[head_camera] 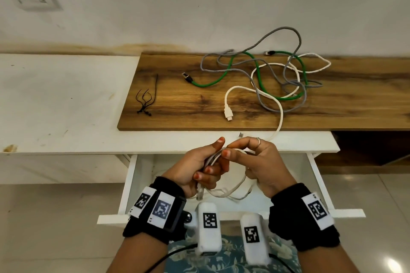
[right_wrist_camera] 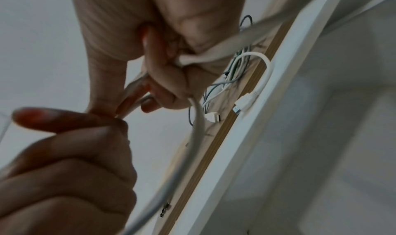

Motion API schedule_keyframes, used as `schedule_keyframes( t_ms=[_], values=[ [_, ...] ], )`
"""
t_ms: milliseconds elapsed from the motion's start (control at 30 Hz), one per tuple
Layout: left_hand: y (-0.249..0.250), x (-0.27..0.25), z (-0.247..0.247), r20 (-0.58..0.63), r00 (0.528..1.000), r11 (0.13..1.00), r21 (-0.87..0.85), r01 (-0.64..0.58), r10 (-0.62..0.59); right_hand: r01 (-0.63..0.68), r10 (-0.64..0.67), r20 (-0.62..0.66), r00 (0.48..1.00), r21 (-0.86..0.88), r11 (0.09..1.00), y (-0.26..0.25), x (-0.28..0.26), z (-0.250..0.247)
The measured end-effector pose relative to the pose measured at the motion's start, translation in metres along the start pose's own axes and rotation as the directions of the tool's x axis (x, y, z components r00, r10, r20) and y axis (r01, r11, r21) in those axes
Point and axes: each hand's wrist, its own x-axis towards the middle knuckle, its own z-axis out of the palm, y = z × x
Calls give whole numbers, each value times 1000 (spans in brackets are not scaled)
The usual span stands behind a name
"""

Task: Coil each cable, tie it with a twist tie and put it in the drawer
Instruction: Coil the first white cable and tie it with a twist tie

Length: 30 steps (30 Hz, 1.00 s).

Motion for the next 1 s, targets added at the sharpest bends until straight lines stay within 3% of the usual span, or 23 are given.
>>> schedule_keyframes(
  t_ms=[67,167,300,433,600,700,767,867,1000],
  values=[
    [1,-2,-3,82,996,994,-105,-10,19,-13,13,11,1000,-13,1000,4,2,1],
    [0,0,-11,187,971,938,-339,-78,149,32,-24,47,999,-169,985,8,4,-3],
    [0,4,-22,267,900,765,-636,-104,344,119,-75,125,989,-388,914,15,4,-8],
    [10,-6,-55,146,807,507,-837,-208,572,271,-149,236,960,-669,692,24,5,-20],
    [12,-23,-94,11,683,322,-887,-331,731,403,-189,367,911,-692,600,25,9,-24],
    [12,-27,-91,-157,733,341,-808,-481,662,541,-238,489,839,-708,453,18,2,-4],
    [16,-29,-79,-324,758,433,-666,-608,567,592,-273,528,804,-750,295,11,-8,10],
    [20,-29,-56,-459,740,600,-438,-670,491,613,-426,530,733,-786,77,-5,-22,22],
    [20,-24,-34,-456,756,755,-237,-612,470,661,-472,571,672,-750,32,-17,-29,28]
  ],
)
